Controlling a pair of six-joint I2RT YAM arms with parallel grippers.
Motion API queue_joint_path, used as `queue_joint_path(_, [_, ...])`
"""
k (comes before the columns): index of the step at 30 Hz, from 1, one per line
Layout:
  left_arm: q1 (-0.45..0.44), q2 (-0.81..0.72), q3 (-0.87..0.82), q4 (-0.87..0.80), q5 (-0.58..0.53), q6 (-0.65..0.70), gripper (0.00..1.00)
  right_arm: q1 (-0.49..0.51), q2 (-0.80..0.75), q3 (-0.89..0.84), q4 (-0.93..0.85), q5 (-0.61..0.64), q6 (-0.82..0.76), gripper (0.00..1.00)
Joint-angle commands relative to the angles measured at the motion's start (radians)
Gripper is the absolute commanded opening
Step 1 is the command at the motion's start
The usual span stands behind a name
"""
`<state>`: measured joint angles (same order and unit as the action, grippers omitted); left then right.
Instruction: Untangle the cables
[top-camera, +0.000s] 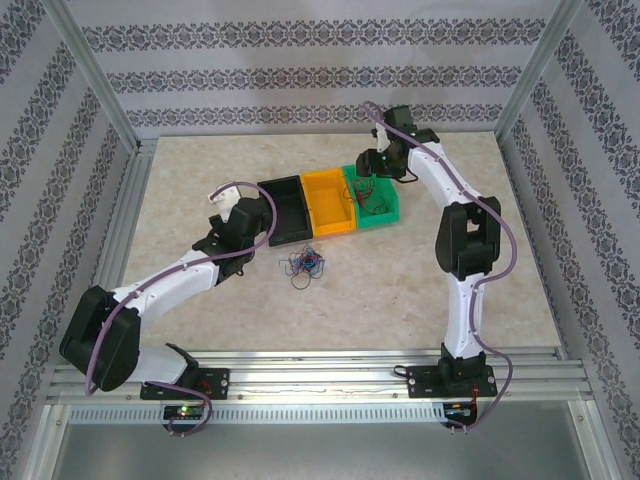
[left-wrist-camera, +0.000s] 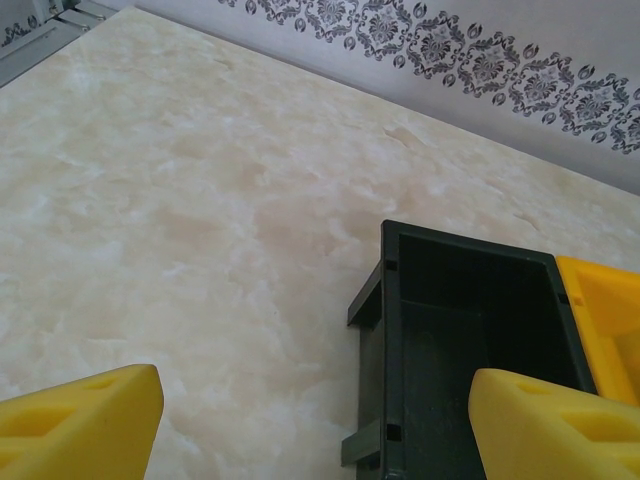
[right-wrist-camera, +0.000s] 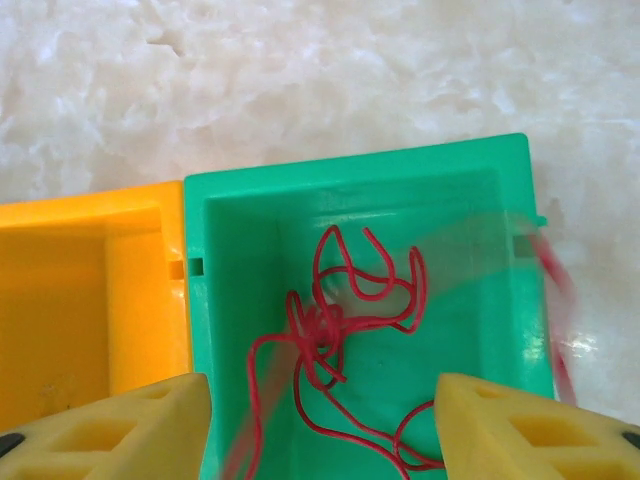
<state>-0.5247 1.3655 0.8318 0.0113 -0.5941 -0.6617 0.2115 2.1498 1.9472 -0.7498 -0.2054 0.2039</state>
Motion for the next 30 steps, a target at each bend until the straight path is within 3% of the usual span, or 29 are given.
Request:
queue_joint_path(1, [-0.014, 0.007, 0.028, 0.029, 0.001, 0.022, 0.8, 0.0, -0.051, -0.068, 0.007, 0.031, -0.021, 0.64])
queue_joint_path(13, [-0.017, 0.003, 0.006, 0.036, -0.004, 0.008, 0.8, 0.071, -0.19, -0.215, 0.151, -0.003, -0.023, 0.6])
queue_joint_path(18, [-0.017, 0.003, 0.005, 0.033, -0.005, 0.002, 0.81, 0.119, -0.096, -0.077, 0.09, 0.024, -0.037, 0.6])
queue_joint_path(26, [-0.017, -0.022, -0.009, 0.015, -0.032, 0.002, 0.81, 0.122, 0.085, 0.184, 0.0, 0.198, -0.038, 0.57])
queue_joint_path(30, [-0.017, -0.023, -0.01, 0.009, -0.042, 0.004, 0.81, 0.12, 0.158, 0.273, -0.04, 0.196, -0.046, 0.56])
